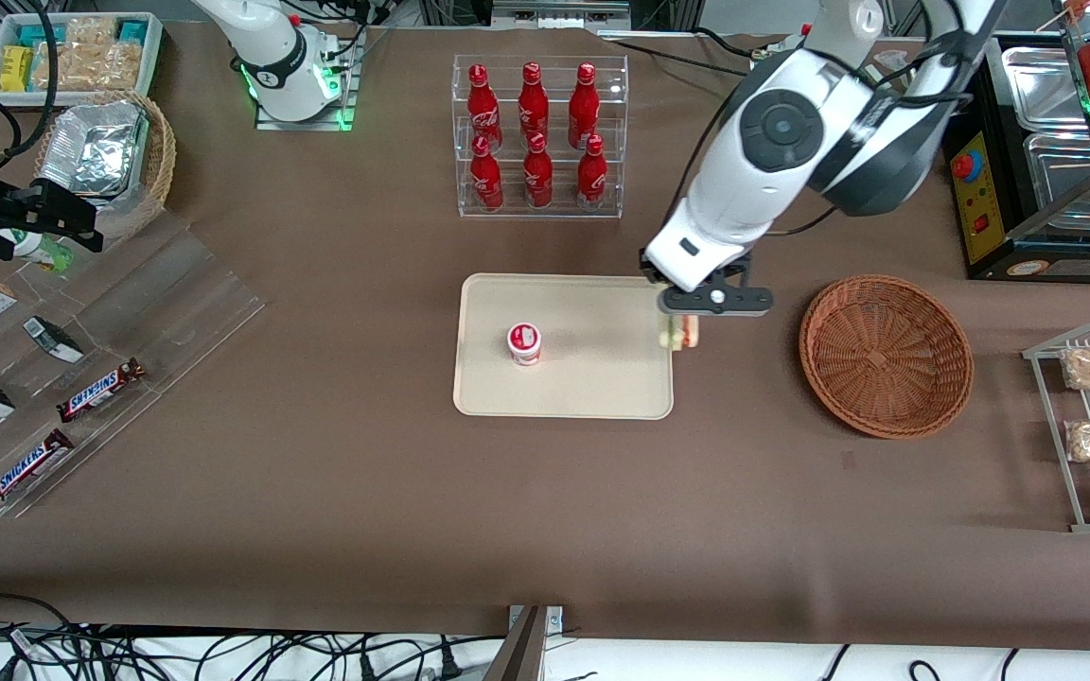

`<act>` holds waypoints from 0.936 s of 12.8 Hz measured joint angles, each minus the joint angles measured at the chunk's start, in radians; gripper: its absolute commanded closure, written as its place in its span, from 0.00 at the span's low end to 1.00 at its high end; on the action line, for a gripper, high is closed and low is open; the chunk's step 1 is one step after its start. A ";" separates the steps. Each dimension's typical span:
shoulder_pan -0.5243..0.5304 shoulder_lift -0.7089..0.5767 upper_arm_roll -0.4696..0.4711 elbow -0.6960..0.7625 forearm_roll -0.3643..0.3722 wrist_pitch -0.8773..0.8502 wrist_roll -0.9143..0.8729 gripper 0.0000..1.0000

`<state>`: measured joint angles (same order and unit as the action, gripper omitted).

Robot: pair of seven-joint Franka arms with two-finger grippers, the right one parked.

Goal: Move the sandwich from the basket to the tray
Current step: 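Lift the sandwich out of the basket and carry it toward the tray, then lower the sandwich onto the tray beside the red cup and open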

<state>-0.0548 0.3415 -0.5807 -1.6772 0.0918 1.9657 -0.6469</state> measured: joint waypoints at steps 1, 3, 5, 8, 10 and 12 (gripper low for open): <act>-0.016 0.018 0.000 0.000 0.006 0.020 0.000 0.99; -0.028 0.053 0.001 0.000 0.018 0.048 0.000 0.99; -0.035 0.096 0.001 0.000 0.048 0.068 -0.001 0.96; -0.049 0.168 0.001 0.000 0.090 0.105 -0.007 0.96; -0.067 0.214 0.002 0.000 0.133 0.143 -0.044 0.96; -0.084 0.258 0.003 0.000 0.192 0.174 -0.104 0.96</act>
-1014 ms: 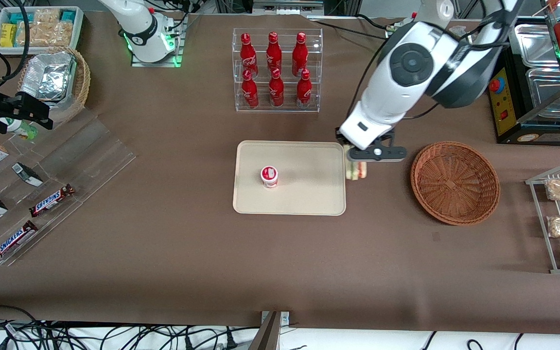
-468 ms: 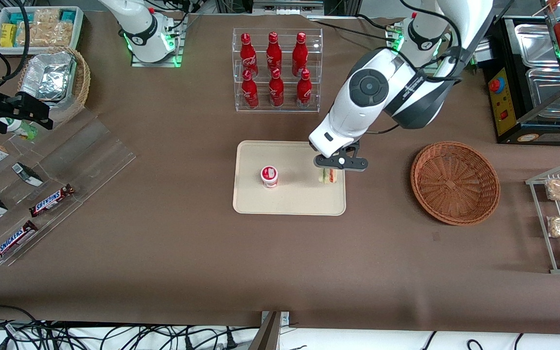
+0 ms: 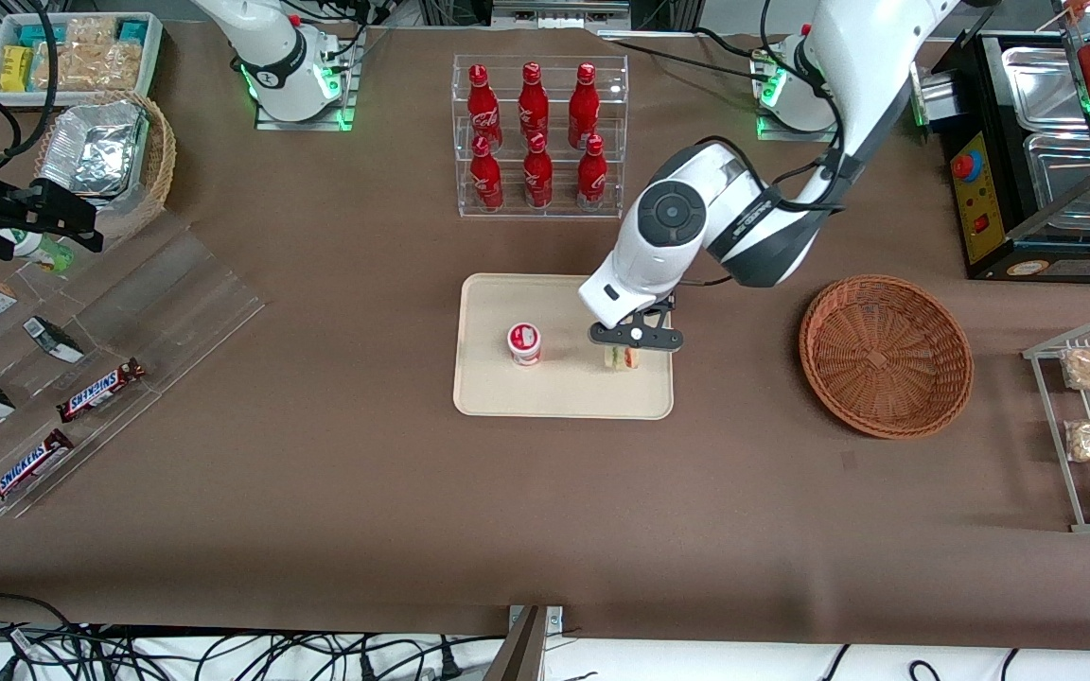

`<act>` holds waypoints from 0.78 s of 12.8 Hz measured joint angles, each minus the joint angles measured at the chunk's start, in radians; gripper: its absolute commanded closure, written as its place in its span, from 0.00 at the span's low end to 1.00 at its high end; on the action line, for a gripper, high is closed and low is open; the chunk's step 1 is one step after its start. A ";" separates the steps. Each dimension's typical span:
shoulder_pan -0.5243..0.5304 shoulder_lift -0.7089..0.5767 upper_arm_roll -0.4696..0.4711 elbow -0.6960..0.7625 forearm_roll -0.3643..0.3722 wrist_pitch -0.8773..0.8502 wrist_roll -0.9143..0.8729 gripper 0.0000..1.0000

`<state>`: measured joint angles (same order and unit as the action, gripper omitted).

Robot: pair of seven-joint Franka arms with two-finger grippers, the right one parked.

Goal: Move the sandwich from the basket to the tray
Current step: 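Lower the sandwich onto the tray beside the red cup and open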

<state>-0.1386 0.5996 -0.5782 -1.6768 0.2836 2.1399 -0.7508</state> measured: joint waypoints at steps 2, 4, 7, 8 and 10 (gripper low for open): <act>-0.013 0.039 0.000 0.000 0.038 0.016 -0.036 0.96; -0.015 0.063 0.001 0.000 0.065 0.024 -0.053 0.96; -0.015 0.093 0.003 0.001 0.097 0.064 -0.074 0.96; -0.015 0.103 0.003 0.001 0.119 0.069 -0.088 0.96; -0.017 0.124 0.003 0.001 0.155 0.084 -0.105 0.94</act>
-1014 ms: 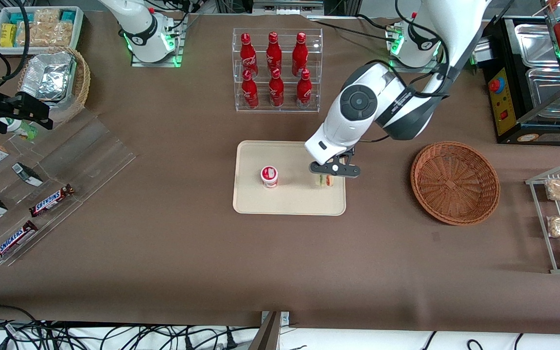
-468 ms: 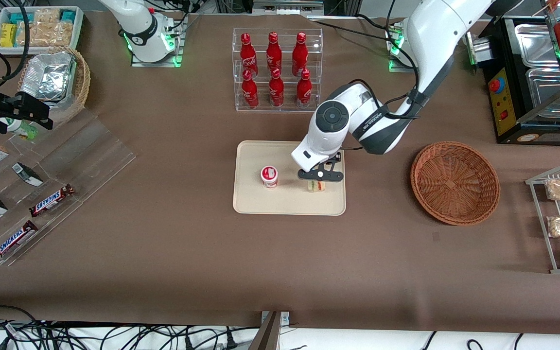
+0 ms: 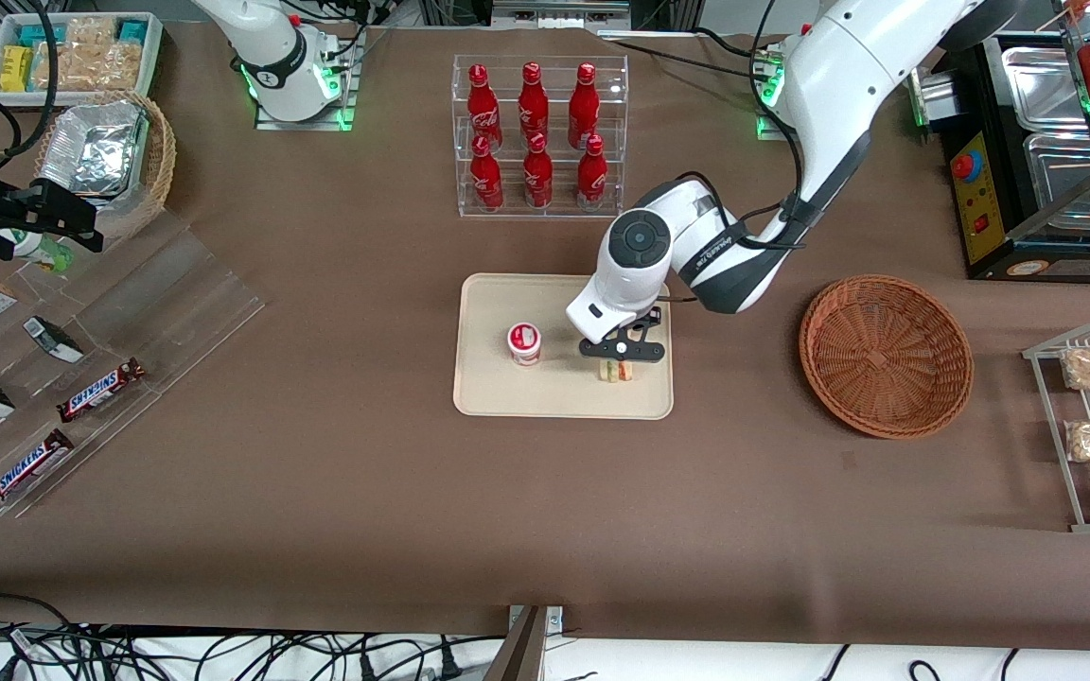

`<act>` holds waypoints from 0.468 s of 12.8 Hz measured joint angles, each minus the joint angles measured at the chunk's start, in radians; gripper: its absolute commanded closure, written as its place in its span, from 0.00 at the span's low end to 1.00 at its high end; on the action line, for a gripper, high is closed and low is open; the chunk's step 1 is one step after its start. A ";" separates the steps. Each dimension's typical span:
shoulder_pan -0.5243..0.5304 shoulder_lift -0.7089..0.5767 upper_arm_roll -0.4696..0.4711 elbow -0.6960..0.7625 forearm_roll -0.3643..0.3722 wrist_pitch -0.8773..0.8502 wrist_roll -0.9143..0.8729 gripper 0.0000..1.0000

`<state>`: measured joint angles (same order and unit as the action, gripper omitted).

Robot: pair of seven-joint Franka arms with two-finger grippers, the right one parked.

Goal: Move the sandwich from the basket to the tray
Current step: 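Lower the sandwich onto the tray beside the red cup and open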

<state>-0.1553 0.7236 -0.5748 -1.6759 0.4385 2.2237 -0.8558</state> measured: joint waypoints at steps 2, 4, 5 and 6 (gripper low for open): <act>0.000 0.015 0.001 0.000 0.010 0.013 -0.002 0.85; -0.001 0.019 0.001 0.000 0.012 0.015 -0.002 0.53; -0.001 0.019 0.001 0.000 0.012 0.015 -0.002 0.27; -0.001 0.019 0.001 0.000 0.012 0.015 -0.002 0.00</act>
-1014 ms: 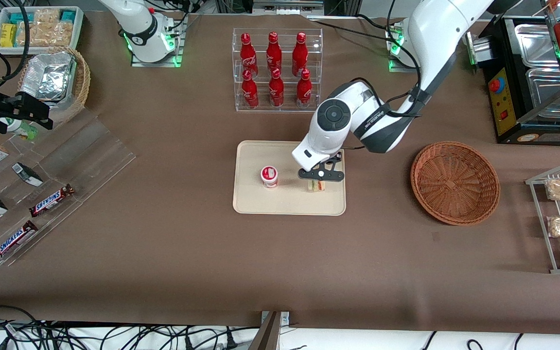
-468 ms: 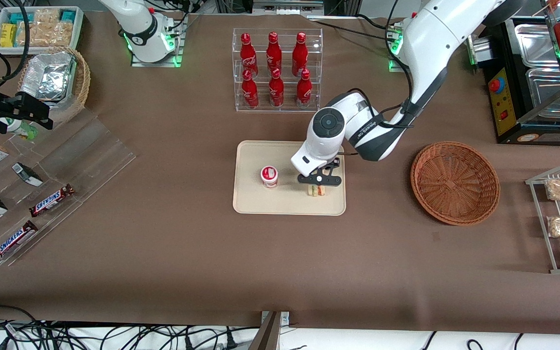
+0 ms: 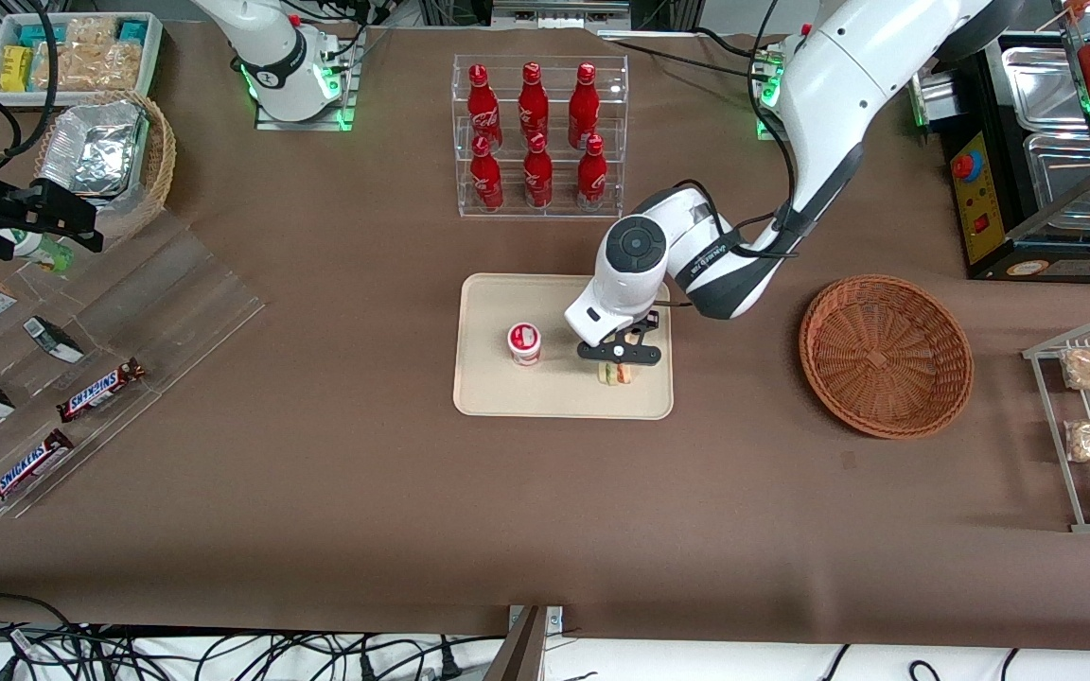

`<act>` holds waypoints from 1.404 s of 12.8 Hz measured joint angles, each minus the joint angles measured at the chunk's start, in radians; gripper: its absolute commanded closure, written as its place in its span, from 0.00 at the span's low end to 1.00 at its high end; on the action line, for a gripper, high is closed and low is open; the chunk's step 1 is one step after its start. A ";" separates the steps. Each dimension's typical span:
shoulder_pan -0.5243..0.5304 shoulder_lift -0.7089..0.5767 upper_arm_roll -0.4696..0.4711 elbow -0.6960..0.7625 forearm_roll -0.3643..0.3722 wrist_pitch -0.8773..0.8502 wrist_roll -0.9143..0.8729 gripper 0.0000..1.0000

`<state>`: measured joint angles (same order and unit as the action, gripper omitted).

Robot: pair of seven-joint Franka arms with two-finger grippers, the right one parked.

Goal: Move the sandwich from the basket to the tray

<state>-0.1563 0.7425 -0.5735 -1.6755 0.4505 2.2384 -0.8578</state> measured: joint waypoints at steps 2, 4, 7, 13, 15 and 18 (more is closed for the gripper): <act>0.000 0.000 0.001 0.000 0.000 0.000 0.000 0.00; 0.000 0.000 0.002 0.002 0.000 0.000 0.000 0.00; 0.002 -0.002 0.002 0.024 0.000 0.000 -0.004 0.00; 0.049 -0.126 0.004 0.080 0.000 -0.107 -0.102 0.00; 0.089 -0.182 0.005 0.106 0.000 -0.195 -0.105 0.00; 0.141 -0.246 0.005 0.114 0.000 -0.260 -0.105 0.00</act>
<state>-0.0155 0.4963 -0.5682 -1.5611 0.4509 1.9787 -0.9627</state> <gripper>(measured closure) 0.000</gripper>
